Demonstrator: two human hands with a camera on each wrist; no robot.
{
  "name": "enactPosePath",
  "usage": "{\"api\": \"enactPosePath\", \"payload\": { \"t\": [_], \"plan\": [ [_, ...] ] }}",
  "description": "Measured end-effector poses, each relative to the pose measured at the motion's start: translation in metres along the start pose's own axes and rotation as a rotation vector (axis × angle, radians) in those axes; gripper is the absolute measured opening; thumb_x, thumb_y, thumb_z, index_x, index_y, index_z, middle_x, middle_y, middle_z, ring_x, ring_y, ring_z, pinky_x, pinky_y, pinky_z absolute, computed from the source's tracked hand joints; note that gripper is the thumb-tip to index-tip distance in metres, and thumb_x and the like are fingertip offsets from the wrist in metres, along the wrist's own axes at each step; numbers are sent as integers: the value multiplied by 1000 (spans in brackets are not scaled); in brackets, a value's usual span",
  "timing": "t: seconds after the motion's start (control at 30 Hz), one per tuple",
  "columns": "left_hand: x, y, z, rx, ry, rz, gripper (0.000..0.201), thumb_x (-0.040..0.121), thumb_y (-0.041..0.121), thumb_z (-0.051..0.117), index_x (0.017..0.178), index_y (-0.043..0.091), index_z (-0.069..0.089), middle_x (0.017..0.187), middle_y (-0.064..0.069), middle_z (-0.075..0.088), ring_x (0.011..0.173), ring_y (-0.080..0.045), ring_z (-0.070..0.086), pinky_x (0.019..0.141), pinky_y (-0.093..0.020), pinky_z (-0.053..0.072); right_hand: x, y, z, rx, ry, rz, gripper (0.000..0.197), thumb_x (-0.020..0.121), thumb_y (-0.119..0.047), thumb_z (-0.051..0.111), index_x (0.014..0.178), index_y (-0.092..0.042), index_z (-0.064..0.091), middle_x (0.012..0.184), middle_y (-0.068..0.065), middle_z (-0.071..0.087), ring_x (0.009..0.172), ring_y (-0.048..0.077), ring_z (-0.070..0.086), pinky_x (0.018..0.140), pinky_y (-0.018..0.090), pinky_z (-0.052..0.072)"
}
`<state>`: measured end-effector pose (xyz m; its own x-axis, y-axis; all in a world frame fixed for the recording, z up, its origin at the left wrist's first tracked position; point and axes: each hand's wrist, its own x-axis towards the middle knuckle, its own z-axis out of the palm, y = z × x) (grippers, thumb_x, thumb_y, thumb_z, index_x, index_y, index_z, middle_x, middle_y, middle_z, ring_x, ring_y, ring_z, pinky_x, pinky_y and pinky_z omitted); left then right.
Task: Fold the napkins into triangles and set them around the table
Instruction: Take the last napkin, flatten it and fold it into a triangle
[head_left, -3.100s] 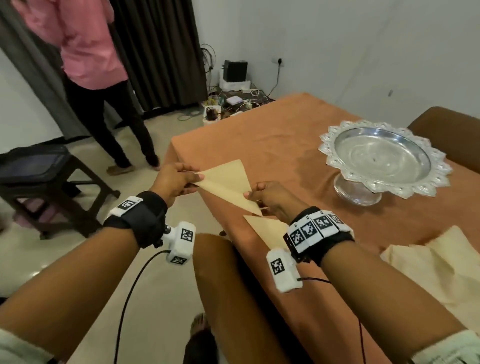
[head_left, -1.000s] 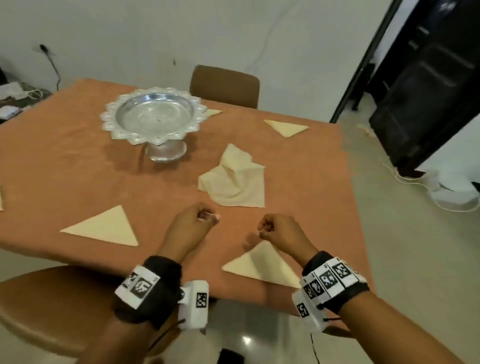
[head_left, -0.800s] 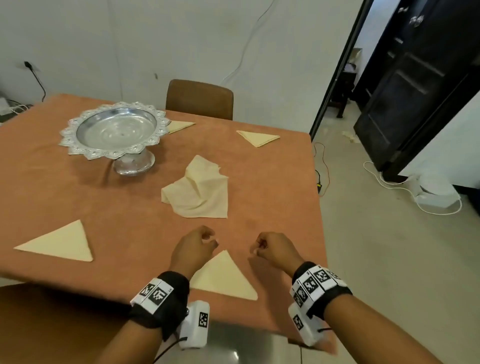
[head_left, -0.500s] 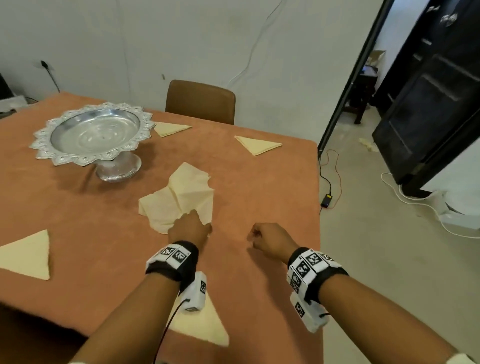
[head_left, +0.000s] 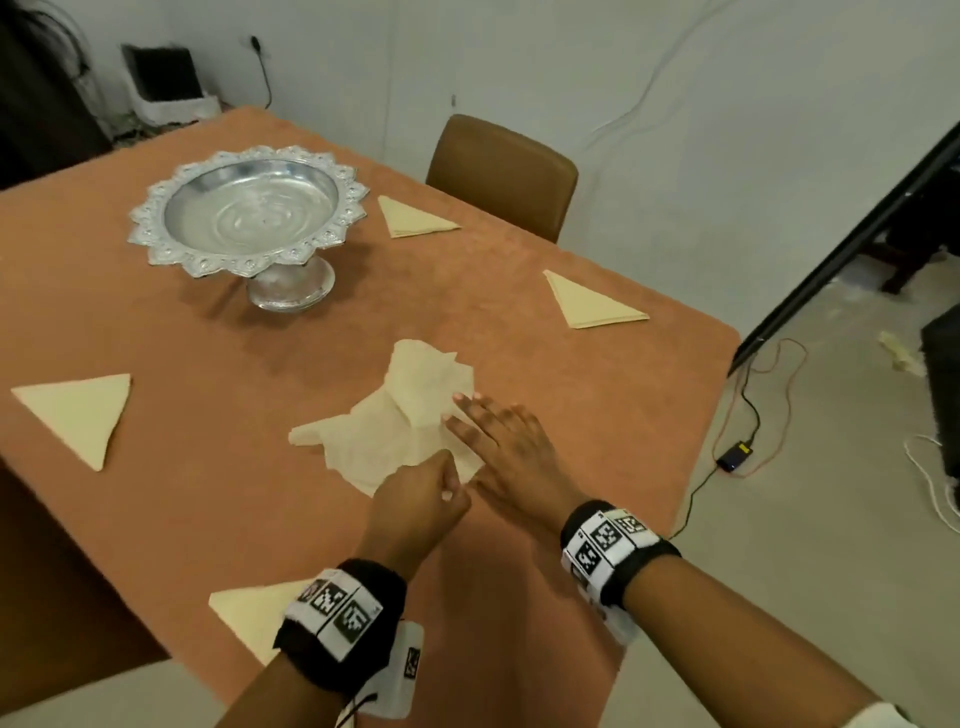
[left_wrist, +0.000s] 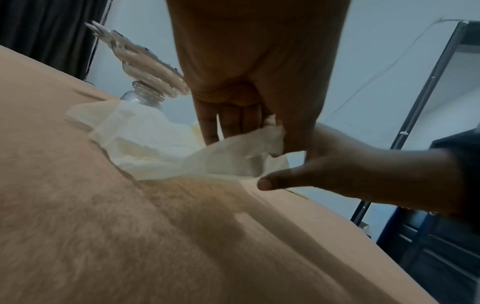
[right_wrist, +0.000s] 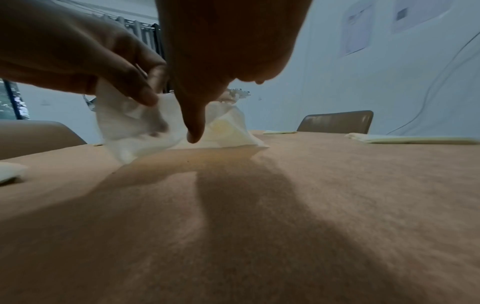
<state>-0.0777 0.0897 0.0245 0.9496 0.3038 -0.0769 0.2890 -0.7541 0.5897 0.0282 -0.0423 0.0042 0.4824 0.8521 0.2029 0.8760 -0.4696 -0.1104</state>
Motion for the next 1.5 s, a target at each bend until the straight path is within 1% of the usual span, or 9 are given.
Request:
{"api": "enactPosePath", "payload": {
  "t": [0.17, 0.37, 0.63, 0.73, 0.8, 0.97, 1.13, 1.27, 1.5],
  "plan": [
    [-28, 18, 16, 20, 120, -36, 13, 83, 19, 60, 86, 24, 48, 66, 8, 53, 61, -17, 53, 54, -30, 38, 10, 35, -2, -3, 98, -153, 33, 69, -11, 71, 99, -23, 72, 106, -4, 71, 108, 23, 62, 101, 46, 37],
    [-38, 74, 43, -47, 372, -153, 34, 89, 11, 50, 119, 24, 61, 95, 9, 60, 73, -7, 52, 60, -19, 32, -23, 104, -32, 302, 193, -135, 31, 81, -21, 48, 101, -19, 72, 100, -5, 73, 100, 19, 66, 98, 44, 36],
    [-46, 188, 88, -213, 496, -248, 25, 83, 25, 35, 65, 19, 50, 58, 6, 48, 60, -7, 48, 51, -20, 29, -89, 199, -81, 669, 292, -92, 38, 75, 13, 57, 102, -9, 73, 106, 4, 71, 98, 8, 63, 92, 17, 45],
    [-51, 203, 94, -265, 387, -307, 23, 87, 41, 54, 72, 24, 60, 70, 10, 62, 66, -4, 55, 58, -19, 36, -94, 227, -103, 734, 73, -14, 31, 80, 8, 59, 101, -10, 73, 99, 0, 72, 86, -6, 60, 83, 4, 42],
    [-54, 207, 94, -384, 125, -327, 27, 82, 46, 68, 72, 22, 65, 70, 10, 64, 62, -6, 54, 60, -26, 39, -91, 247, -116, 736, -319, -23, 23, 83, 0, 64, 99, -15, 73, 90, -8, 70, 74, -12, 58, 74, 6, 42],
    [-62, 215, 80, -681, -272, -324, 43, 76, 50, 70, 87, 9, 71, 80, -5, 68, 68, -14, 59, 64, -25, 45, -72, 279, -145, 695, -1008, -141, 10, 82, -13, 71, 92, -13, 73, 80, -8, 70, 75, 2, 61, 76, 18, 46],
    [-47, 203, 54, -867, -277, -411, 23, 86, 14, 65, 102, -1, 69, 95, -14, 72, 78, -20, 69, 66, -26, 54, -32, 283, -152, 754, -1180, -112, 5, 87, -15, 67, 87, -11, 70, 75, -5, 68, 68, 8, 62, 66, 21, 49],
    [-15, 165, 29, -916, -137, -563, 23, 84, 17, 66, 101, 2, 72, 98, -20, 71, 76, -24, 71, 66, -31, 58, 21, 275, -131, 838, -1196, -24, 13, 89, -16, 63, 94, -5, 68, 81, 2, 71, 71, 13, 66, 68, 26, 55],
    [62, 70, 14, -487, 71, -626, 22, 90, 24, 66, 86, 3, 73, 79, -11, 72, 66, -20, 63, 64, -26, 48, 112, 232, -58, 589, -781, -72, 12, 94, -11, 56, 90, -2, 64, 74, -6, 59, 68, 9, 56, 60, 19, 41]
  ]
}}
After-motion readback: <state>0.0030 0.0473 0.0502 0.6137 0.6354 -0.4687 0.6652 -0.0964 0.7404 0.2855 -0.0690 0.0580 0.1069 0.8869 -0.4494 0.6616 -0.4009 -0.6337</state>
